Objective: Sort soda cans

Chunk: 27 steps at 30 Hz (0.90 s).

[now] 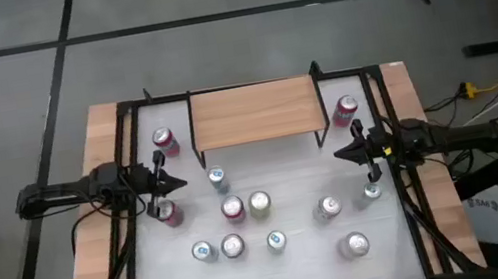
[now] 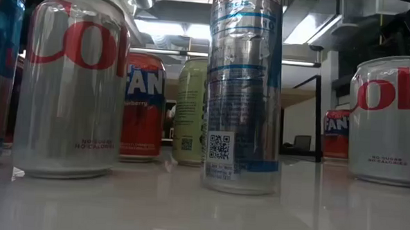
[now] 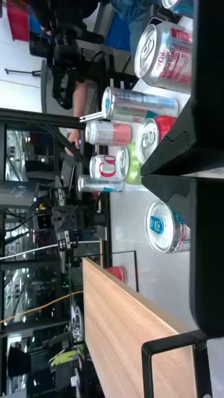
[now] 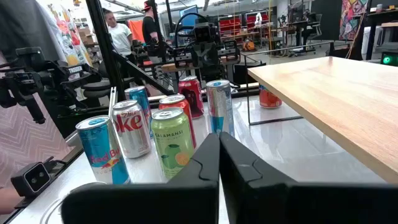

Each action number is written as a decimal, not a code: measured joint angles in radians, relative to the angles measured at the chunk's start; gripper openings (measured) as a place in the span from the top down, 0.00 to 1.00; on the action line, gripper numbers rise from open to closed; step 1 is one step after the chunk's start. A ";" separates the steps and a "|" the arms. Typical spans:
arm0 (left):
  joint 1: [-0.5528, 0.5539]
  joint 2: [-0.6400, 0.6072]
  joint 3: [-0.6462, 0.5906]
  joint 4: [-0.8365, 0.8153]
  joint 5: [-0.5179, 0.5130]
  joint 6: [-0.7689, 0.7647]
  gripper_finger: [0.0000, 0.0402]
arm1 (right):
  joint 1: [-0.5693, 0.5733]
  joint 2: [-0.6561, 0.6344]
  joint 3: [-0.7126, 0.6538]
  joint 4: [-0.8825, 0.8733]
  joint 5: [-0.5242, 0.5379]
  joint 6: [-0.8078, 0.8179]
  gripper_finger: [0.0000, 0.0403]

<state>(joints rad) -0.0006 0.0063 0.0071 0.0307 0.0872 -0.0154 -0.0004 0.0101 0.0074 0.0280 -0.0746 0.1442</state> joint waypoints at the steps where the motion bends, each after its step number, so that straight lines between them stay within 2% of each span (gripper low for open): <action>1: 0.000 0.000 0.000 0.000 0.000 0.000 1.00 | 0.000 0.000 0.000 0.000 0.000 0.000 1.00; 13: 0.000 0.000 0.000 0.000 0.000 0.000 1.00 | 0.000 0.000 0.000 0.001 0.012 0.003 1.00; 18: 0.000 0.000 0.000 0.000 0.000 0.000 1.00 | 0.000 -0.001 -0.001 0.031 0.273 0.112 1.00; 20: 0.000 0.000 0.000 0.000 0.000 0.000 1.00 | 0.000 -0.001 -0.001 0.034 0.330 0.113 1.00; 23: 0.000 0.000 0.000 0.000 0.000 0.000 1.00 | 0.000 0.000 -0.001 0.035 0.352 0.113 1.00; 27: 0.000 0.000 0.000 0.000 0.000 0.000 1.00 | 0.000 0.000 0.000 0.032 0.322 0.113 1.00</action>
<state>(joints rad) -0.0006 0.0067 0.0071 0.0307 0.0875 -0.0154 -0.0006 0.0105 0.0071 0.0600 0.2476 0.2569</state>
